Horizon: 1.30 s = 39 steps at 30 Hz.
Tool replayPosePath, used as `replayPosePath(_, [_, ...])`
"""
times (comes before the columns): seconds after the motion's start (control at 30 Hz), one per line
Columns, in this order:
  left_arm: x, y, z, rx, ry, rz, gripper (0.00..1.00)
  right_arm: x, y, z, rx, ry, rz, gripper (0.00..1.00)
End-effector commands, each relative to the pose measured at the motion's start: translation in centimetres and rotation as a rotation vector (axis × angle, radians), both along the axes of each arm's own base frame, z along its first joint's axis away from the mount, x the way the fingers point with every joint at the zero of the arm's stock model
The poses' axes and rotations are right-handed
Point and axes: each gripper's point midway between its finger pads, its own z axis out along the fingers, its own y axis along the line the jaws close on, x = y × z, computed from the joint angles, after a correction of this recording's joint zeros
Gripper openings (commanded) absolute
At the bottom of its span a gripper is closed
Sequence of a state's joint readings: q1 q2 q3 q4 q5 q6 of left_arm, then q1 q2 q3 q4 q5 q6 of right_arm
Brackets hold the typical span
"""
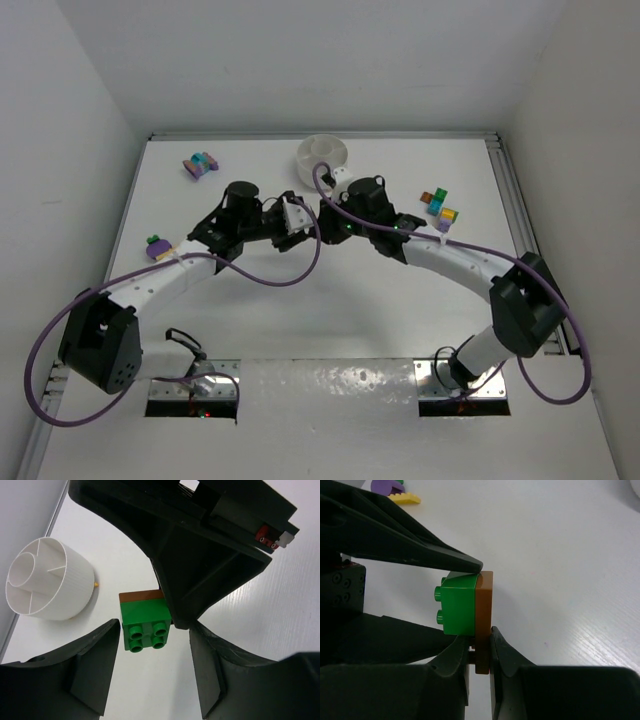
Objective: Sort the legos into containers by color
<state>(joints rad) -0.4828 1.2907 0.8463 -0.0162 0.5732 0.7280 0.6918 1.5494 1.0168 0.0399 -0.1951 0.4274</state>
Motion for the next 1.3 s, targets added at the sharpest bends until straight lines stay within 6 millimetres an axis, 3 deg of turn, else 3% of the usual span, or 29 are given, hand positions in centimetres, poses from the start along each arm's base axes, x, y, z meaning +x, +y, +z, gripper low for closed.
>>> replayPosePath(0.0, [0.0,-0.1,1.8,0.005,-0.053,-0.047,0.56,-0.8,0.4,2.3,0.027,-0.071,0.063,0.00])
replayPosePath(0.2, [0.0,-0.3,2.3,-0.008,-0.067,-0.052,0.48,-1.2,0.3,2.1,0.028,-0.069,0.074,0.00])
replayPosePath(0.33, [0.1,-0.5,2.8,-0.033,-0.064,-0.046,0.32,-1.2,0.1,1.9,0.023,-0.065,0.068,0.00])
replayPosePath(0.47, [0.6,-0.7,3.4,-0.067,-0.067,-0.018,0.34,-1.2,0.2,1.9,0.027,-0.064,0.066,0.00])
replayPosePath(0.57, [0.5,-0.8,3.1,-0.073,-0.054,-0.018,0.48,-1.1,0.2,2.0,0.033,-0.068,0.060,0.00])
replayPosePath(0.77, [0.7,-1.2,2.9,-0.104,-0.052,-0.001,0.48,-0.9,0.4,2.2,0.037,-0.072,0.060,0.00])
replayPosePath(0.97, [1.0,-1.4,2.7,-0.112,-0.043,0.005,0.14,-1.1,0.2,2.0,0.035,-0.066,0.053,0.00])
replayPosePath(1.0, [1.0,-1.3,2.5,-0.104,-0.037,0.011,0.04,-1.0,0.1,2.0,0.035,-0.067,0.047,0.00])
replayPosePath(1.07, [1.0,-1.2,2.6,-0.104,-0.029,0.025,0.00,-1.2,-0.1,1.5,0.028,-0.050,0.040,0.00])
replayPosePath(1.13, [1.7,-0.6,2.9,-0.095,-0.030,0.080,0.00,-0.8,-1.1,0.3,-0.003,-0.023,-0.012,0.00])
replayPosePath(1.23, [3.7,1.1,3.7,-0.094,-0.024,0.245,0.00,0.6,-4.7,-2.7,-0.026,0.087,-0.178,0.00])
replayPosePath(1.27, [4.0,1.6,3.5,-0.086,-0.006,0.281,0.00,1.5,-7.5,-4.3,-0.019,0.148,-0.275,0.00])
